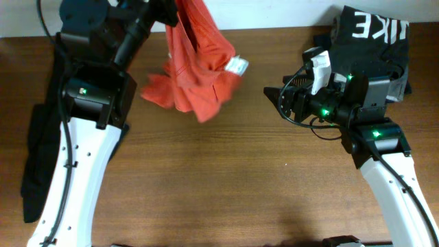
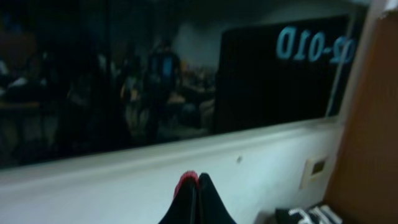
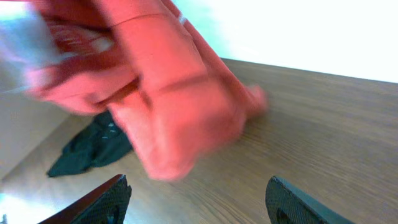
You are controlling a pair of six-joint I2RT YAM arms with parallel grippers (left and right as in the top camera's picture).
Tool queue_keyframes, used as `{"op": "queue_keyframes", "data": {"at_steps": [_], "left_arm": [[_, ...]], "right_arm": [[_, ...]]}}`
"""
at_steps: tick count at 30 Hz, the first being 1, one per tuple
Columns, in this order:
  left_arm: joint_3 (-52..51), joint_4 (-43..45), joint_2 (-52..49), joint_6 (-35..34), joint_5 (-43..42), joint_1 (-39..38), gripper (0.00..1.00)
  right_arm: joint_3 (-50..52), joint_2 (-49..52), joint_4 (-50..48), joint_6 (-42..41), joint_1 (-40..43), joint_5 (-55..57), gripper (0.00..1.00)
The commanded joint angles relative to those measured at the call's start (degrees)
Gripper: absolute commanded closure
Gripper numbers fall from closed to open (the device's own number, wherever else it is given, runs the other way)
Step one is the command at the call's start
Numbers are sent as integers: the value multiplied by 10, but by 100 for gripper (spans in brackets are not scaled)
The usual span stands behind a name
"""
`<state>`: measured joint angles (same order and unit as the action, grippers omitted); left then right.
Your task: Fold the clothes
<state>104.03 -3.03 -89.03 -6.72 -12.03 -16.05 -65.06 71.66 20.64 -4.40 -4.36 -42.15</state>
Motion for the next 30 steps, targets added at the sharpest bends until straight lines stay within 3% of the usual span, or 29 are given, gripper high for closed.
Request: {"op": "queue_keyframes", "data": {"at_steps": [1,8,15,24,30], "left_arm": [[11,44,7,1,16,-24,99],[11,101,7,1,63,-52,99],[11,74,5,1,63,-52,99],[11,59,5,1,63,-52,99],[11,30,5,1,63,-52,99]], "right_arm": [[-13,-7,-17,1,3,-70,25],[-14,-7,-43,1,-15,-89,25],[-14,-6,-51,27,-89,-78,25],[-14,27,-62,26,-189,67,24],[-14,84,-143,-4,-258,170,24]]}}
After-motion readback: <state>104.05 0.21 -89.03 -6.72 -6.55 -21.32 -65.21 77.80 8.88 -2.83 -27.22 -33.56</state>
